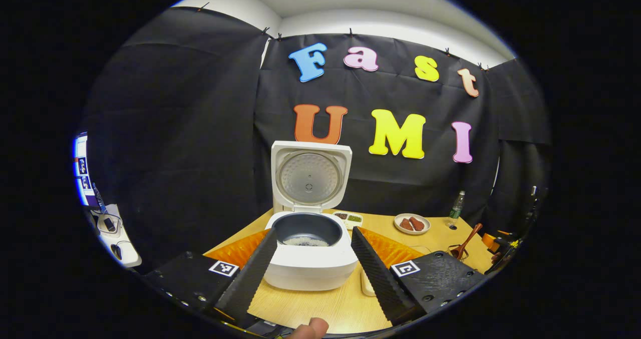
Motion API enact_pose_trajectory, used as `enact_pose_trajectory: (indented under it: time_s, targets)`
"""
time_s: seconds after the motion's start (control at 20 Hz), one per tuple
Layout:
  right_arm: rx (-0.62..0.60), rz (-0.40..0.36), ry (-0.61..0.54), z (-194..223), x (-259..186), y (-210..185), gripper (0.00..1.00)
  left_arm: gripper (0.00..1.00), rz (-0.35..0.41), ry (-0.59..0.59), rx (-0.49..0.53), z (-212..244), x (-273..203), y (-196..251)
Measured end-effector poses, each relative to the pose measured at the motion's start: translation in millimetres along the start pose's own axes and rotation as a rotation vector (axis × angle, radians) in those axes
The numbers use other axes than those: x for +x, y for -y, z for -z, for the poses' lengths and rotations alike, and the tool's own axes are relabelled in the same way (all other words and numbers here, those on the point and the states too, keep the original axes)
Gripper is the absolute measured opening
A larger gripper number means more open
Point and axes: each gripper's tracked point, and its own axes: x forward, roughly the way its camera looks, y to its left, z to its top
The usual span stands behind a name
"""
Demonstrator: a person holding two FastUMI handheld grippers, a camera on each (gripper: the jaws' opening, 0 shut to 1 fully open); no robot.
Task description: Close the left gripper, press the button to open the rice cooker; take a wooden spoon from the chopstick holder with the right hand, scoop a spoonful of rice and pour it into the rice cooker, then put the wooden spoon back into the chopstick holder.
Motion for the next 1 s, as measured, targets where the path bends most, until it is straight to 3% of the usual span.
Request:
enact_pose_trajectory:
  time_s: [0.15, 0.3, 0.65, 0.75, 0.8, 0.85, 0.9, 0.95, 1.0]
  targets:
    - [0.048, -0.028, 0.015, 7, 23, -6, 0.99, 0.95, 0.013, 0.07, 0.0, -6, -20, 5]
    - [0.083, -0.051, -0.052, 27, 50, -14, 0.97, 0.95, 0.044, 0.115, 0.005, -3, -44, 14]
    - [0.15, -0.029, -0.114, 45, 101, -23, 1.0, 0.95, 0.123, 0.14, -0.018, 5, -77, 26]
    - [0.223, -0.037, -0.132, 52, 106, -28, 0.88, 0.94, 0.134, 0.111, 0.007, 16, -76, 26]
    - [0.256, -0.025, -0.131, 49, 109, -28, 0.75, 0.94, 0.149, 0.082, 0.015, 24, -76, 31]
    - [0.27, -0.013, -0.142, 51, 112, -25, 0.69, 0.94, 0.171, 0.058, 0.02, 29, -78, 36]
    - [0.283, -0.009, -0.147, 53, 113, -26, 0.53, 0.94, 0.194, 0.047, 0.022, 31, -81, 40]
    - [0.283, 0.013, -0.144, 52, 113, -23, 0.54, 0.94, 0.21, 0.045, 0.025, 31, -84, 42]
    - [0.279, 0.032, -0.136, 50, 114, -17, 0.31, 0.94, 0.22, 0.051, 0.029, 31, -87, 43]
